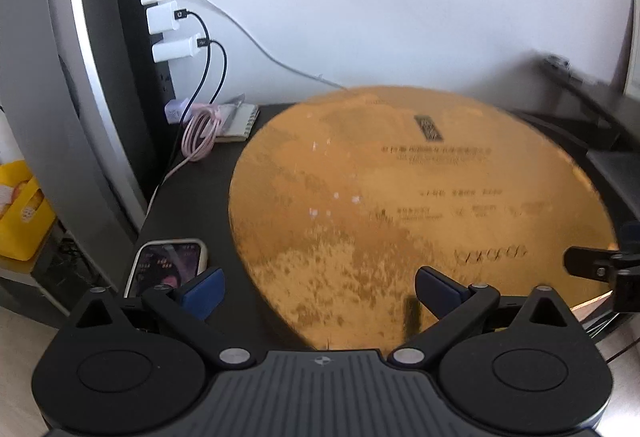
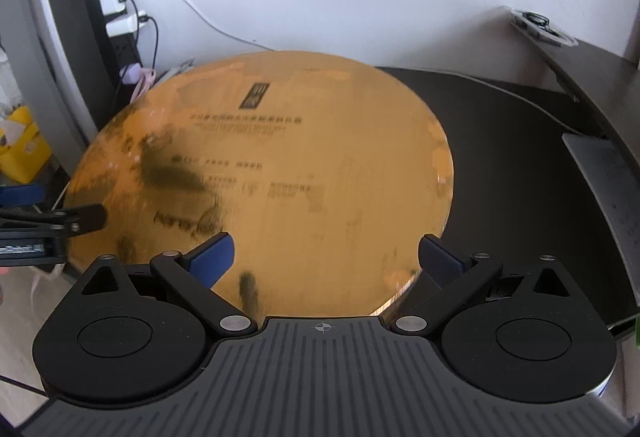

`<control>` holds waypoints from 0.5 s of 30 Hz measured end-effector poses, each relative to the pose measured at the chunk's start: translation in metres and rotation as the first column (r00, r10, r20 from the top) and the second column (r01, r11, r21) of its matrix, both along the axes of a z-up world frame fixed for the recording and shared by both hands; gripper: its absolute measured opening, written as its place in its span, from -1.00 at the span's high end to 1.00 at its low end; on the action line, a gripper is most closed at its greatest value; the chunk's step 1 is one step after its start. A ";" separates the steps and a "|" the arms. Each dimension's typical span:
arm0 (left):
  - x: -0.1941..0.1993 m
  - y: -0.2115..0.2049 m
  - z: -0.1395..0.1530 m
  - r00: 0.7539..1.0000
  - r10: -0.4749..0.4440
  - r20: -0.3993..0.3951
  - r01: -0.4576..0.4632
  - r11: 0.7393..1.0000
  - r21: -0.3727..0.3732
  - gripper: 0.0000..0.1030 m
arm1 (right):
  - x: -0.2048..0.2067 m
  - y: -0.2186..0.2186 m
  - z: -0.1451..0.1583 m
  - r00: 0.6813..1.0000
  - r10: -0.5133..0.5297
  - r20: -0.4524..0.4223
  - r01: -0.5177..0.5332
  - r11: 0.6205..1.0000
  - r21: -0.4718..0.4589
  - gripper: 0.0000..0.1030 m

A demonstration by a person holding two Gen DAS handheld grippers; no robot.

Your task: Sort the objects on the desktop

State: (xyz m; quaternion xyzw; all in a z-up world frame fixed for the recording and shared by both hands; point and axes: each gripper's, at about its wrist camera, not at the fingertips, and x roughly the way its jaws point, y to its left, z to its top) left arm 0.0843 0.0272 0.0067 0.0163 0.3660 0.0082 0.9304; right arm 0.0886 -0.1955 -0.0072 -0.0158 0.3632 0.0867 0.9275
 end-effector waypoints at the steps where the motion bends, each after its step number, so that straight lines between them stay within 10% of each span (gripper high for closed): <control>1: -0.001 -0.001 -0.002 1.000 0.004 0.000 -0.004 1.000 0.007 -0.99 | -0.003 0.000 -0.002 1.000 0.004 0.004 -0.004 1.000 -0.004 -0.95; 15: -0.006 -0.001 -0.005 1.000 0.021 0.014 -0.021 1.000 -0.017 -1.00 | -0.009 0.009 -0.014 0.999 0.038 0.020 -0.037 0.999 -0.030 -0.98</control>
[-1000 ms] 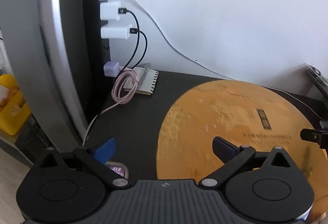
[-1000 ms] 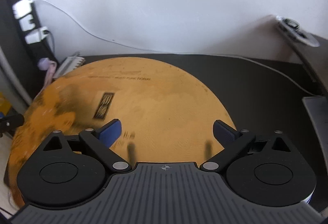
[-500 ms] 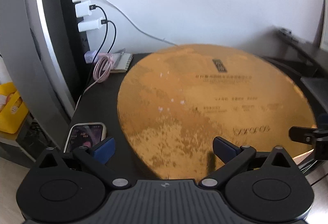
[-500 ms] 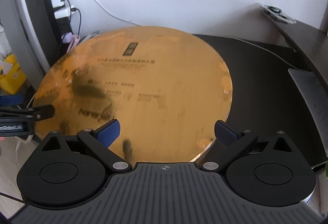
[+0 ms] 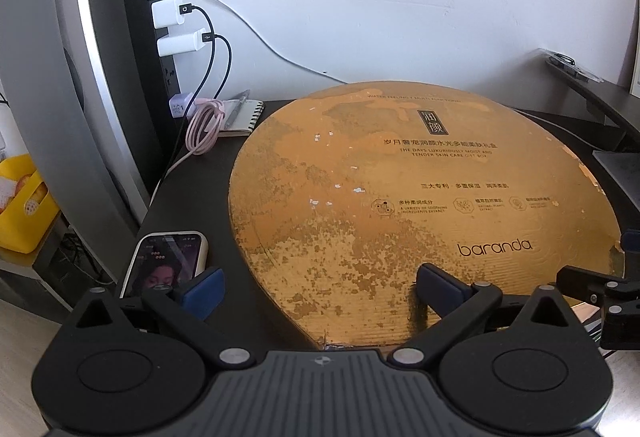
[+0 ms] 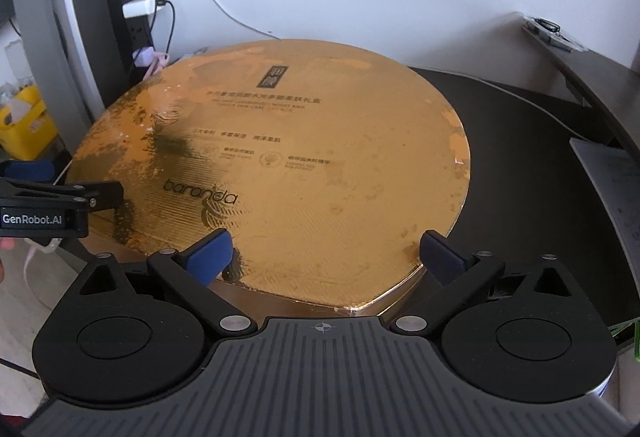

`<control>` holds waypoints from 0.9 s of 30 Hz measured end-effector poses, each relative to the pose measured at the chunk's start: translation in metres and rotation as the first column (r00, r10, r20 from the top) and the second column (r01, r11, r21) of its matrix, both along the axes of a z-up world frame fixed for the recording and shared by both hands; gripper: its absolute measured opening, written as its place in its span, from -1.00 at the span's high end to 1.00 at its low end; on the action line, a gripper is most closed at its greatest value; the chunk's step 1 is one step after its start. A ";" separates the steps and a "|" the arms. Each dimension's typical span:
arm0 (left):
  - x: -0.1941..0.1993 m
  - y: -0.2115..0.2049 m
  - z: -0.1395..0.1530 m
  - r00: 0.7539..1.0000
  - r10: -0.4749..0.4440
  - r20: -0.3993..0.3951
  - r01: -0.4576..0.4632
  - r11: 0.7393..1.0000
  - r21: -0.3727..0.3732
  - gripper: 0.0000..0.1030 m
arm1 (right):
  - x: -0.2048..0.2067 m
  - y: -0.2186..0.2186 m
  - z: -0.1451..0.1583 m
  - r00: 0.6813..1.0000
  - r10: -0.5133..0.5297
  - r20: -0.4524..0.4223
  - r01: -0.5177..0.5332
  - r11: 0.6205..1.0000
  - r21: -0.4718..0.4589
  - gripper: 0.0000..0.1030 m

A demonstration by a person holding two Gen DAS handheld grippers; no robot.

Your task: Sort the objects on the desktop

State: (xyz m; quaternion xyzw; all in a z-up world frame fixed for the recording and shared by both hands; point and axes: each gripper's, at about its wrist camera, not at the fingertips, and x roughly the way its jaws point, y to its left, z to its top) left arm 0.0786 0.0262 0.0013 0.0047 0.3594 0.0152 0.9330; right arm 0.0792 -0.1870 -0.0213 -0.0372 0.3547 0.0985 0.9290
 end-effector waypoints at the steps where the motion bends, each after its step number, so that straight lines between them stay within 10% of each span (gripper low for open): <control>1: 0.000 0.001 -0.001 1.000 0.001 0.003 -0.001 1.000 -0.007 -1.00 | 0.000 0.000 0.000 1.000 -0.001 0.001 0.001 1.000 0.000 -0.98; 15: 0.016 0.028 0.024 0.996 0.070 0.049 -0.067 0.996 -0.054 -0.96 | 0.007 -0.002 0.024 0.996 0.041 0.080 -0.041 0.999 -0.004 -0.96; 27: 0.089 0.054 0.014 0.996 0.094 0.013 -0.093 0.995 -0.032 -0.96 | 0.133 0.016 0.027 0.995 -0.090 0.051 0.087 0.995 0.045 -0.96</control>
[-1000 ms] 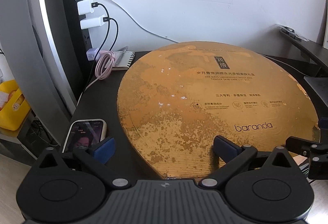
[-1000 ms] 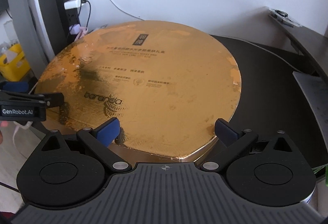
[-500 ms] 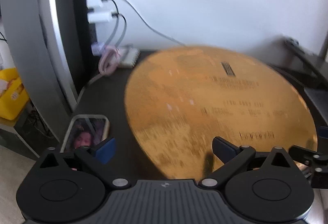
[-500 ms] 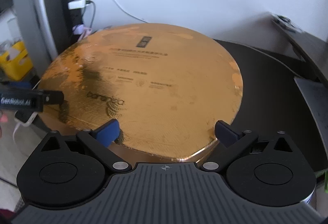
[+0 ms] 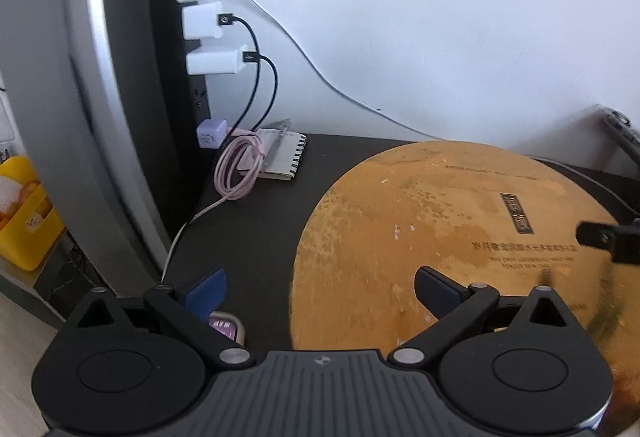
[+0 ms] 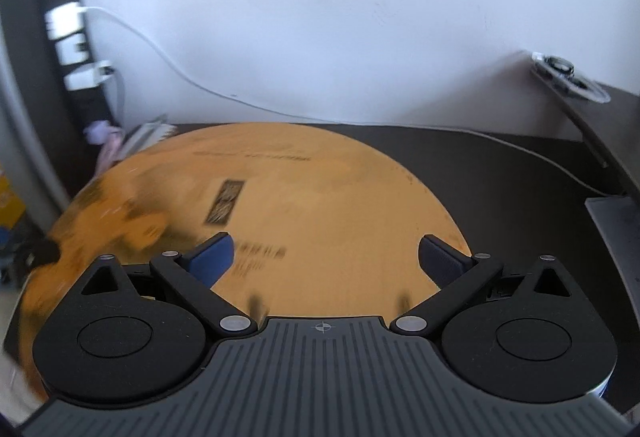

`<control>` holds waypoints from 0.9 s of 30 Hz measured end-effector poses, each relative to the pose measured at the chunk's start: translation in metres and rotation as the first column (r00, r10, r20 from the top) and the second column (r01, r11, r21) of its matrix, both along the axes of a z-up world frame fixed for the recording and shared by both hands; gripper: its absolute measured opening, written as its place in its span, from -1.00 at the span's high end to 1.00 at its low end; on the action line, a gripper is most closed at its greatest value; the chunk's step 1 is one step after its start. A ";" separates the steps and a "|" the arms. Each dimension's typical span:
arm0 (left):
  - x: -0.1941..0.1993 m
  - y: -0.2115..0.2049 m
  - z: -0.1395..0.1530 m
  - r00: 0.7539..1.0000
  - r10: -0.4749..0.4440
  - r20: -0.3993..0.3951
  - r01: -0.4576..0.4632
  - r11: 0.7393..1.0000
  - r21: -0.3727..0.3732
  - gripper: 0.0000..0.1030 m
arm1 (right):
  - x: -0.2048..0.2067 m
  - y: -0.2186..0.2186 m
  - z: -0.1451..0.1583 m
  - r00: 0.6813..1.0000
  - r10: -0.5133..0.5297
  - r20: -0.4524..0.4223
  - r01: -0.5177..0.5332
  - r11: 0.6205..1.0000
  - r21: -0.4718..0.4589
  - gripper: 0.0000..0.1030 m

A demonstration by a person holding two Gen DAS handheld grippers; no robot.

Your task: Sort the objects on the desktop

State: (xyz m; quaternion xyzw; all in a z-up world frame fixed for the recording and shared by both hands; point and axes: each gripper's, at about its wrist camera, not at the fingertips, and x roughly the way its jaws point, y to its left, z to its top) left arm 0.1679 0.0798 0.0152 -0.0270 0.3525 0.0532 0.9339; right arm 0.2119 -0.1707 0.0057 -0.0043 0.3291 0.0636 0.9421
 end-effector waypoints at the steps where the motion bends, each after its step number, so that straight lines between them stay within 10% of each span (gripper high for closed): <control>1: 0.005 0.000 -0.002 1.000 -0.004 -0.006 0.004 1.000 0.001 -0.96 | 0.009 0.002 -0.003 1.000 -0.006 -0.008 0.006 1.000 -0.006 -0.96; 21: 0.035 0.004 -0.012 0.998 -0.031 -0.051 0.030 0.999 -0.024 -1.00 | 0.058 0.015 -0.017 0.997 0.012 -0.074 -0.015 0.999 -0.047 -1.00; 27: -0.012 -0.005 0.010 0.999 -0.039 0.011 0.039 0.999 0.032 -0.97 | 0.013 0.008 0.005 1.000 -0.005 -0.030 0.006 1.000 0.010 -1.00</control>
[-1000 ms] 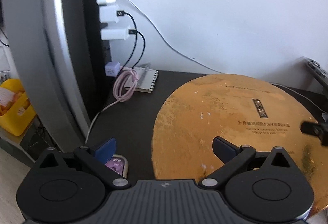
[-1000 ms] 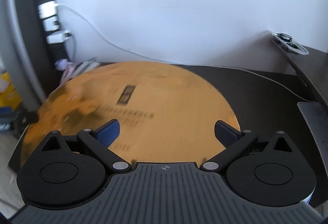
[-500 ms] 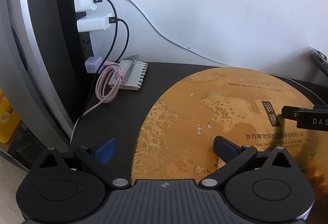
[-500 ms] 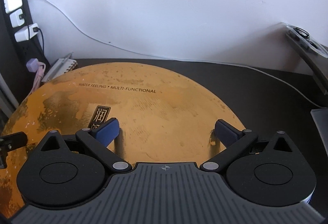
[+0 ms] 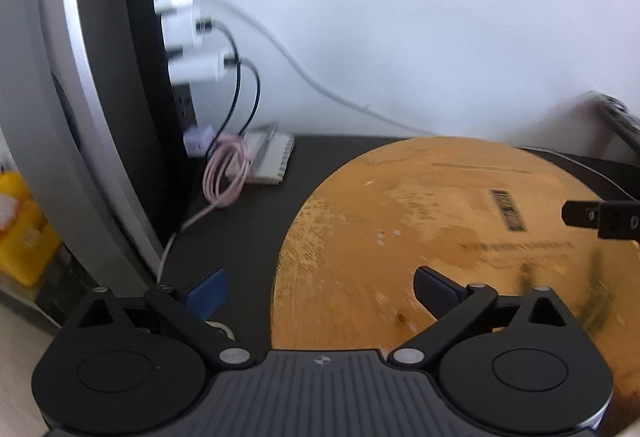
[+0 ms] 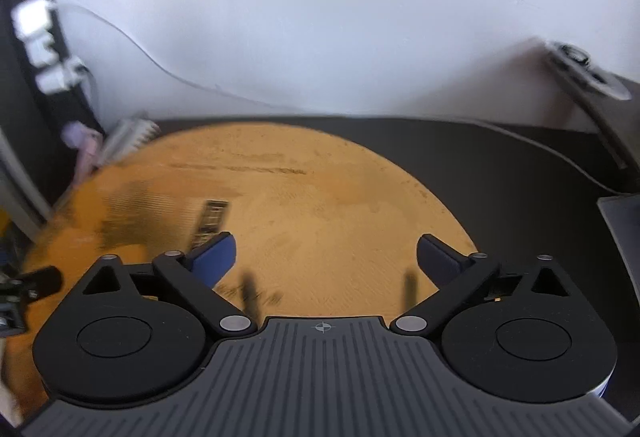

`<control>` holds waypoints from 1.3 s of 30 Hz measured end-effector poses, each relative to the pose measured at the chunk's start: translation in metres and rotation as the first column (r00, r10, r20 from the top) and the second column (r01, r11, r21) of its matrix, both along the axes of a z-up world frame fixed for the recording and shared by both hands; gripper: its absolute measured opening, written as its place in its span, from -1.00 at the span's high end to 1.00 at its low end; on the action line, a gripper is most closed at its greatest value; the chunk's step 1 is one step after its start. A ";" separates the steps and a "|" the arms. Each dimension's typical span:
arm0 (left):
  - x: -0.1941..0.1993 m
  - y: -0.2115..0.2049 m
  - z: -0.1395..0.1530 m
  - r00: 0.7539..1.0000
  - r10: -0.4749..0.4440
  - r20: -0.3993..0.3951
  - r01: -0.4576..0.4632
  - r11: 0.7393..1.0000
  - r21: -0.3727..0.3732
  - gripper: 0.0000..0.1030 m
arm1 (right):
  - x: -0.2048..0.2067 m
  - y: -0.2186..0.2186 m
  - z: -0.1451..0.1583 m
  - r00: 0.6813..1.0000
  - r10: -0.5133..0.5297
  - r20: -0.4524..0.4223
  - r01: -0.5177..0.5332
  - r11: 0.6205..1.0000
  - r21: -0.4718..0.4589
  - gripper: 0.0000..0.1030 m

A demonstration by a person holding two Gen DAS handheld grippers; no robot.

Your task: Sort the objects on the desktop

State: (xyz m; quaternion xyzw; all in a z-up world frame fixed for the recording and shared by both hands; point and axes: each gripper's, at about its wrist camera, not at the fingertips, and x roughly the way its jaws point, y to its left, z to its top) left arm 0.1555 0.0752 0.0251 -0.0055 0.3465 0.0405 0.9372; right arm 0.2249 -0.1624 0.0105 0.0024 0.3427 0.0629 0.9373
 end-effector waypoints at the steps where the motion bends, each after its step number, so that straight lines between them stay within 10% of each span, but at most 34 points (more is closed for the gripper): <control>1: -0.012 -0.001 0.004 1.000 -0.003 0.012 0.003 1.000 -0.010 -0.99 | -0.015 -0.001 0.006 1.000 0.004 0.016 -0.004 1.000 0.006 -1.00; 19: -0.170 -0.051 0.001 0.998 -0.055 -0.021 0.052 0.991 -0.125 -0.99 | -0.232 -0.018 0.015 0.996 0.014 0.085 -0.019 0.998 0.059 -1.00; 39: -0.186 -0.071 -0.024 0.988 -0.136 -0.068 0.131 0.989 -0.065 -0.99 | -0.273 -0.040 -0.012 0.995 -0.102 0.020 0.100 0.992 0.080 -1.00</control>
